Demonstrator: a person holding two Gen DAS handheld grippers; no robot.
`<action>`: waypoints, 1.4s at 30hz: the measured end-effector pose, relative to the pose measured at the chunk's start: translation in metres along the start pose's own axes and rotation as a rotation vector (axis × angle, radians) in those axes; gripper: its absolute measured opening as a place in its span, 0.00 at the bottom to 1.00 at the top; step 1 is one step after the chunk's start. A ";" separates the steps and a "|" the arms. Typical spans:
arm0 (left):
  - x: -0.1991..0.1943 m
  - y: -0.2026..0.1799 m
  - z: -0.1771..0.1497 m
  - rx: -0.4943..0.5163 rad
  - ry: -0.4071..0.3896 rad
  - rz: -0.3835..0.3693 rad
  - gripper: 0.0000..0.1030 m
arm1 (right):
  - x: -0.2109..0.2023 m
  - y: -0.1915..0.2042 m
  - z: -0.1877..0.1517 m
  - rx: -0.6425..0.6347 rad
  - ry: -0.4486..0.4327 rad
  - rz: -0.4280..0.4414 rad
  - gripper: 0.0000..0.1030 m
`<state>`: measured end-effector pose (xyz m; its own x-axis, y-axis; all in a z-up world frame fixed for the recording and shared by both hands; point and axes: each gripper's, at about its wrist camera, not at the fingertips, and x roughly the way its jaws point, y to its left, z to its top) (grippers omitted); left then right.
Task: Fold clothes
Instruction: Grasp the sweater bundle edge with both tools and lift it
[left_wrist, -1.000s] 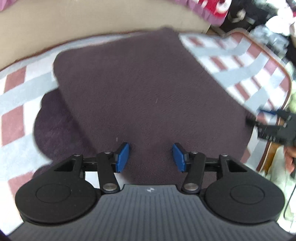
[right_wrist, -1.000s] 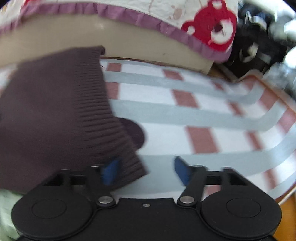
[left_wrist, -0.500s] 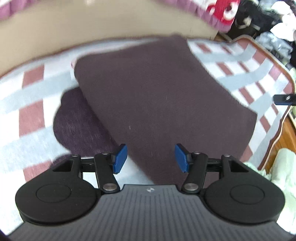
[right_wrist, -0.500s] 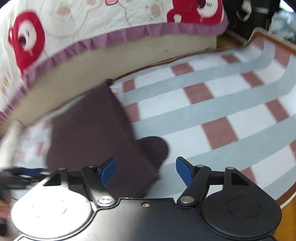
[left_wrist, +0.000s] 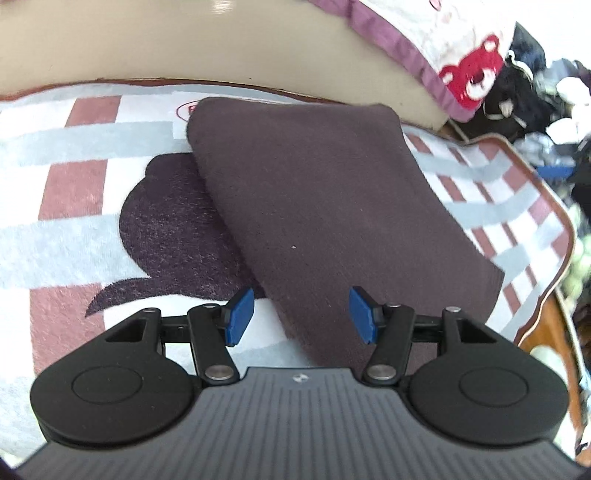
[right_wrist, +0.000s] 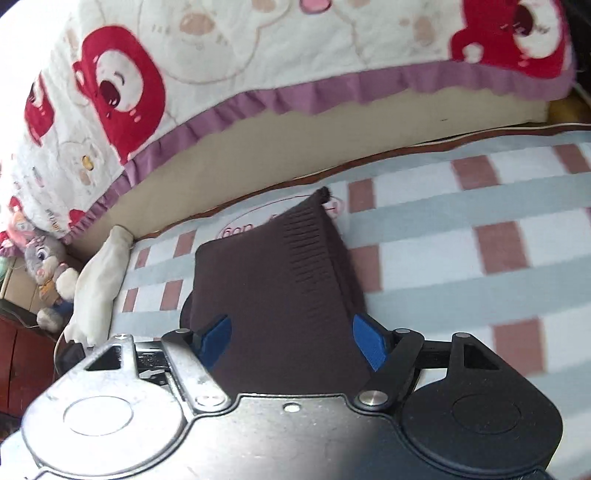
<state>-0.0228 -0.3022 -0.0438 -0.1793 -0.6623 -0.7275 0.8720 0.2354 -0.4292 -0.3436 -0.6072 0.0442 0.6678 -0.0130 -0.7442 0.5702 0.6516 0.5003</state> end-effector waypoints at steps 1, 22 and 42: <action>0.002 0.002 0.001 -0.011 -0.003 -0.013 0.55 | 0.014 -0.005 -0.002 -0.012 0.007 0.007 0.70; 0.054 0.037 0.021 -0.241 -0.021 -0.122 0.71 | 0.163 -0.096 0.009 -0.018 0.142 0.225 0.76; 0.041 -0.035 0.045 0.050 -0.257 -0.035 0.41 | 0.142 0.023 0.014 -0.327 0.035 0.207 0.32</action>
<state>-0.0399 -0.3695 -0.0343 -0.0942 -0.8298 -0.5501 0.8900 0.1775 -0.4201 -0.2292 -0.6052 -0.0434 0.7329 0.1659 -0.6598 0.2390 0.8453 0.4779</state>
